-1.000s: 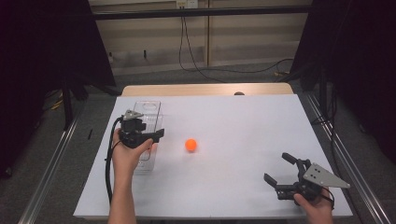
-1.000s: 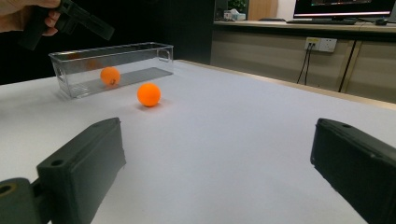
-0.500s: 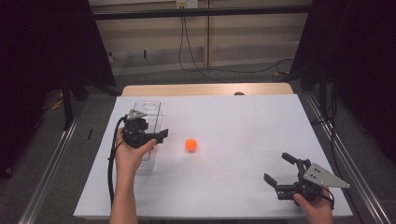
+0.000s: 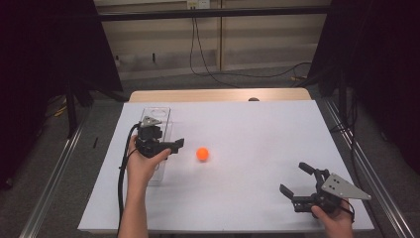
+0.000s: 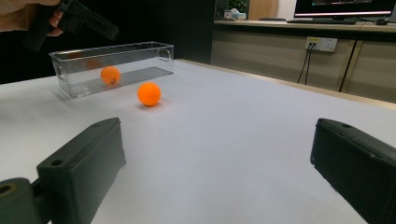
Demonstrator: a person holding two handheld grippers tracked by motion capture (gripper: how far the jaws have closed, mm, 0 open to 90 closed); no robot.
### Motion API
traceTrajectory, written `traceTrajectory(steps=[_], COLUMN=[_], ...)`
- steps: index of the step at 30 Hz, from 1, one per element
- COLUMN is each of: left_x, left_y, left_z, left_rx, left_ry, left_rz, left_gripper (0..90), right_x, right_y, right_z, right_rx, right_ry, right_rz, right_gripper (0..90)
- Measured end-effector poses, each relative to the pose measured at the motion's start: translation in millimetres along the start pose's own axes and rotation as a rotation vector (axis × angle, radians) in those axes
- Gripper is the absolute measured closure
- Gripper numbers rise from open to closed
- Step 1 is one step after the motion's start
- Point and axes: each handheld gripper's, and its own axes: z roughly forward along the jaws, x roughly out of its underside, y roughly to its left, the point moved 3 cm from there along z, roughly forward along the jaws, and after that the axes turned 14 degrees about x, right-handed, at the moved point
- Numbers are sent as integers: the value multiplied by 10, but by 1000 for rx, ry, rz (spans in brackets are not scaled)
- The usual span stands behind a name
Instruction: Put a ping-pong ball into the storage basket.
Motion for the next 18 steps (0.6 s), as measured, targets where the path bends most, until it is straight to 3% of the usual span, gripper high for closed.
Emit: traceTrajectory(steps=[18], left_x=[-21], left_y=[-119], left_z=[148], left_rx=[32], left_ry=[5], left_rz=[7], left_gripper=[116], right_x=[1], right_y=[5], right_z=[1], right_rx=[-3], right_ry=[1], right_rz=[-1], right_gripper=[25])
